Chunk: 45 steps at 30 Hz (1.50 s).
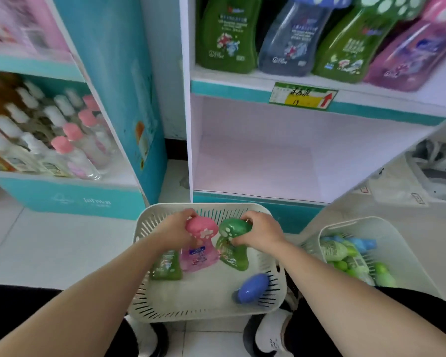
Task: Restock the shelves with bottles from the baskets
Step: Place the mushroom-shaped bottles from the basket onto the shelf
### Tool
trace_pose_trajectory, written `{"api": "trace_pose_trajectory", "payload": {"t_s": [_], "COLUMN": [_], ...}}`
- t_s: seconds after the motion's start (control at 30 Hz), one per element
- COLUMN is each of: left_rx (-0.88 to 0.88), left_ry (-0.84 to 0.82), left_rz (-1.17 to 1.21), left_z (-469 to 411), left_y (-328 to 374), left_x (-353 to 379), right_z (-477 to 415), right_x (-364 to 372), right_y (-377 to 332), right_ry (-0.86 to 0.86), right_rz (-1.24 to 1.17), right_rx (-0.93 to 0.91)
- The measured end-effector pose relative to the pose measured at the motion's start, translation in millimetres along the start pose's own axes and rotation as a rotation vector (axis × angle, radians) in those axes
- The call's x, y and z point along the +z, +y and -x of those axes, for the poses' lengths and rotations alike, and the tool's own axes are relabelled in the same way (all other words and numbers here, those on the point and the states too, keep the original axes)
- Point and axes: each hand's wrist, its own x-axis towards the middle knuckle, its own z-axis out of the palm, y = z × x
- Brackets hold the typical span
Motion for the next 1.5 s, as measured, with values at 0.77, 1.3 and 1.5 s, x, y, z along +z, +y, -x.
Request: {"api": "trace_pose_trajectory", "payload": {"t_s": [0.77, 1.3, 1.5], "left_rx": [0.371, 0.699, 0.718], "left_ry": [0.293, 0.441, 0.534], "left_rz": [-0.187, -0.045, -0.062], "left_z": [139.9, 136.5, 93.9], "left_y": [206.8, 376.8, 409.0], "left_x": [-139.7, -122.7, -102.7], "right_z": [121.2, 156.8, 154.2], "right_x": [-201.0, -279.5, -303.9], "right_y": [-37.9, 7.7, 23.5], "right_ry": [0.269, 0.323, 0.361], "right_rz": [0.056, -0.065, -0.116], "right_rx": [-0.177, -0.250, -0.269]}}
